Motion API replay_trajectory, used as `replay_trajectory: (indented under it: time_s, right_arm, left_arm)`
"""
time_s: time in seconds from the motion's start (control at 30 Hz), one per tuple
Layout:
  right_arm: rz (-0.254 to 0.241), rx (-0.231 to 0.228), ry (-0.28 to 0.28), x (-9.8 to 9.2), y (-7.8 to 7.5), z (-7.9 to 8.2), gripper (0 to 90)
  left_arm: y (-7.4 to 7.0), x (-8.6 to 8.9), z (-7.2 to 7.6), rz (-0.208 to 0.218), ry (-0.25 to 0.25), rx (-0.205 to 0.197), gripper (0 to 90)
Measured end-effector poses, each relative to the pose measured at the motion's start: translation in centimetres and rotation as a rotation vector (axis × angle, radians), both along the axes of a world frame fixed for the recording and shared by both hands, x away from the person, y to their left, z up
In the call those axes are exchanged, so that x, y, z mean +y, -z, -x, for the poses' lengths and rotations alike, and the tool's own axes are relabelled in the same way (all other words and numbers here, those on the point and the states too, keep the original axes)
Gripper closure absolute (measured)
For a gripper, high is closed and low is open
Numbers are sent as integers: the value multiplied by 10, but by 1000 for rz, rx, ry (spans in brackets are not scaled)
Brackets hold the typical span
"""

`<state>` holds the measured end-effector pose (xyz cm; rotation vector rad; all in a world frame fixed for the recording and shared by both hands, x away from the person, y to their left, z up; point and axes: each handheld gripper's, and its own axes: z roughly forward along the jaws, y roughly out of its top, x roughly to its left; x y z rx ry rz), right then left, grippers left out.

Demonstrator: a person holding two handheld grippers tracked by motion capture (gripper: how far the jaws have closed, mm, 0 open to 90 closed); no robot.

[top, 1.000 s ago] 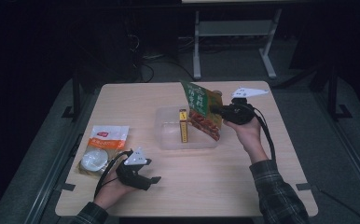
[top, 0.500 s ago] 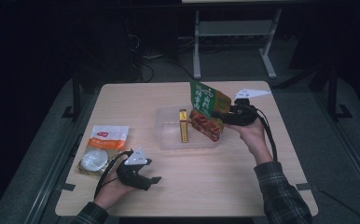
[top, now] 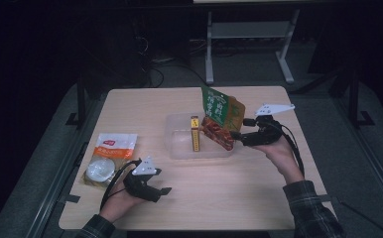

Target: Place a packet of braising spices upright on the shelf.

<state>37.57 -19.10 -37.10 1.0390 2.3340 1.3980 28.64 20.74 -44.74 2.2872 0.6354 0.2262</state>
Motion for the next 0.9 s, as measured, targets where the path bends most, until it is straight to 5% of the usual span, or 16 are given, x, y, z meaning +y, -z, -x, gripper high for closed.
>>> replay_trajectory:
  time_s: [0.3, 0.9]
  right_arm:
    - [18, -2, -40, -16, 22, 30, 220]
    - [147, 110, -76, -15, 76, 89, 166]
  left_arm:
    - [0, 0, 0, -5, 4, -4, 224]
    - [0, 2, -1, 16, -38, 27, 225]
